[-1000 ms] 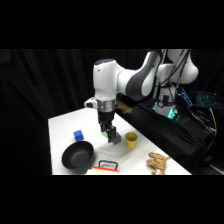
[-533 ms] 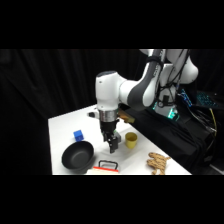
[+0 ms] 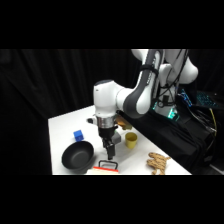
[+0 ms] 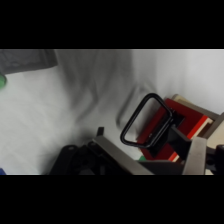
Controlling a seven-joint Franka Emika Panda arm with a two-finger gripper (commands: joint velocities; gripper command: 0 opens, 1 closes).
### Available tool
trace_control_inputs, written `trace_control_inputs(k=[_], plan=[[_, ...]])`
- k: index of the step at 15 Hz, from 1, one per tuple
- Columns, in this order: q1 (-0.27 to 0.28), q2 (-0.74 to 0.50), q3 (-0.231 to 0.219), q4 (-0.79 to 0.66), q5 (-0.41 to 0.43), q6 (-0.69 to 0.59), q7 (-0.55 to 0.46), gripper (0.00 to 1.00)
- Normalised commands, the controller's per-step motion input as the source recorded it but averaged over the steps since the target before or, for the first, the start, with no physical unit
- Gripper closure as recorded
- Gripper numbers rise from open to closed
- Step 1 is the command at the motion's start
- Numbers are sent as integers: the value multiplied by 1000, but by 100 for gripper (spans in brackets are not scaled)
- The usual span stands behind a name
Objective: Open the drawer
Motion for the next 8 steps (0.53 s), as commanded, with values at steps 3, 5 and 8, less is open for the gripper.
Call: trace_control_inputs(k=[3,5,8], plan=[[-88,193,121,139,153,173,-164,0],[-83,194,101,147,125,169,-145,0],[-97,173,116,134,118,154,-149,0]])
